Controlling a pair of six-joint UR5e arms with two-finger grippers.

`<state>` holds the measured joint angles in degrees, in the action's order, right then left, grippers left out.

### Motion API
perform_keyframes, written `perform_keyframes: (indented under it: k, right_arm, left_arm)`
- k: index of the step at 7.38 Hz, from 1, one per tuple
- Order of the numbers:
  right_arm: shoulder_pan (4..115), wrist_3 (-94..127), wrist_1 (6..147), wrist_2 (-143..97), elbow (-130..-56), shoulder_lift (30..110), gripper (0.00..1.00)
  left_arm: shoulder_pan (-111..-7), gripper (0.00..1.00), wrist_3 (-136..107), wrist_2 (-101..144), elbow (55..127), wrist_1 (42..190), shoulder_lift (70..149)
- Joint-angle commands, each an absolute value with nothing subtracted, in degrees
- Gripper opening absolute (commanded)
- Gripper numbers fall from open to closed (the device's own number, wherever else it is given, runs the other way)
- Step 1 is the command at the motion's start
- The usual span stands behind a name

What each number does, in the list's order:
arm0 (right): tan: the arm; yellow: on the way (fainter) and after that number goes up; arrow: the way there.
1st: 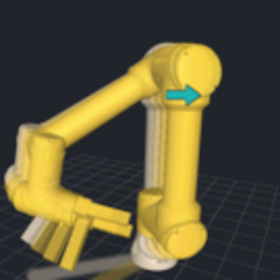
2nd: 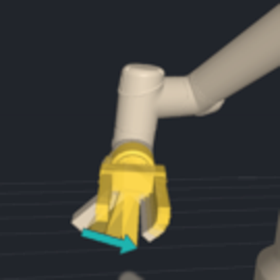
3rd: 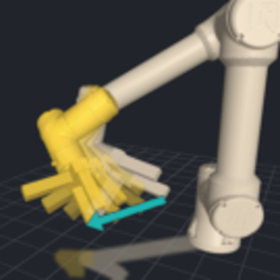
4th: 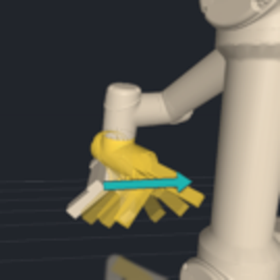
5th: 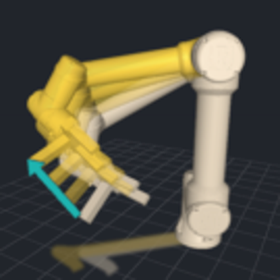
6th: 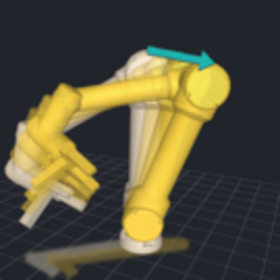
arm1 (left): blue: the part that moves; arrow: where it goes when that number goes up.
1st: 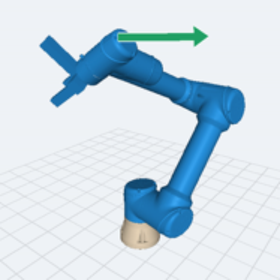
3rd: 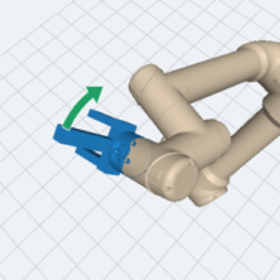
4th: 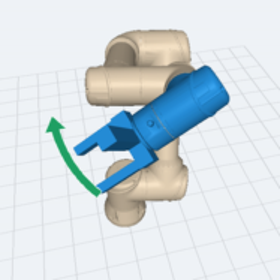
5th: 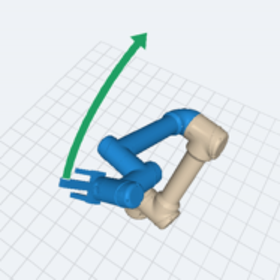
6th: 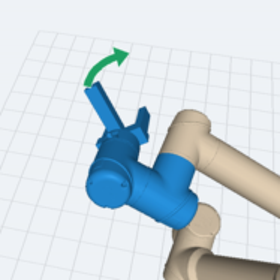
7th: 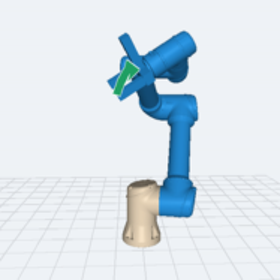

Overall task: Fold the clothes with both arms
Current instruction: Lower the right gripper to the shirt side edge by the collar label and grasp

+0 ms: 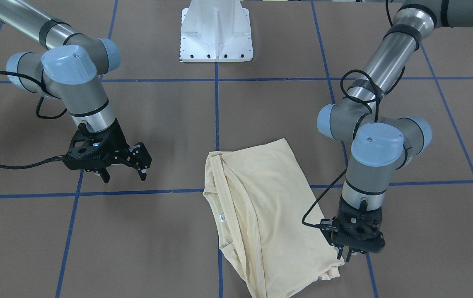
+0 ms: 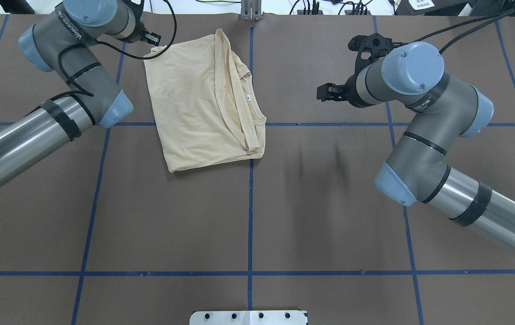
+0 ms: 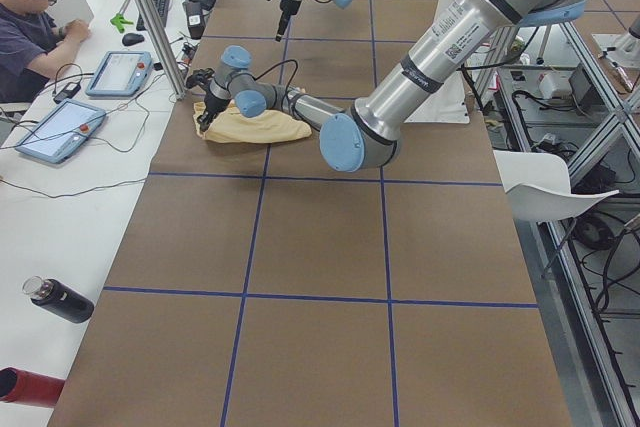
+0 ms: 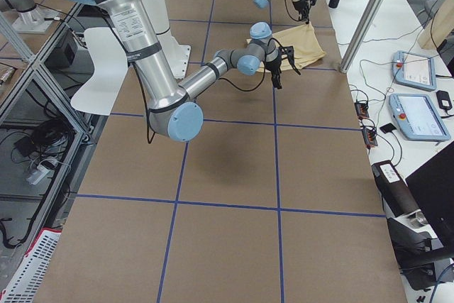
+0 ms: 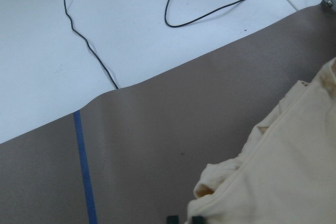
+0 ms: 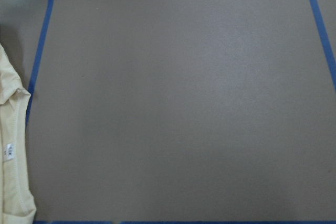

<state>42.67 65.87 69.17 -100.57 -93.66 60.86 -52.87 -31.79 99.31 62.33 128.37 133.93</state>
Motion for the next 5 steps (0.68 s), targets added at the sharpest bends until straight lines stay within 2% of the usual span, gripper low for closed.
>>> perform_keyframes:
  k: [1, 3, 5]
  right_arm:
    - [38.78, 74.48, 70.05, -96.8, -89.68, 54.01, 1.0]
    - [35.17, 83.28, 69.96, -90.21, -75.92, 42.33, 0.95]
    - [32.8, 84.2, 69.44, -85.8, -71.12, 39.82, 0.63]
  left_arm:
    - [-53.35, 1.0, -31.9, 103.26, 73.59, 133.68, 123.19]
    - [-53.0, 1.0, -36.54, 103.27, 78.21, 133.33, 120.24]
    - [-52.39, 1.0, -40.59, 103.36, 78.57, 133.33, 120.23]
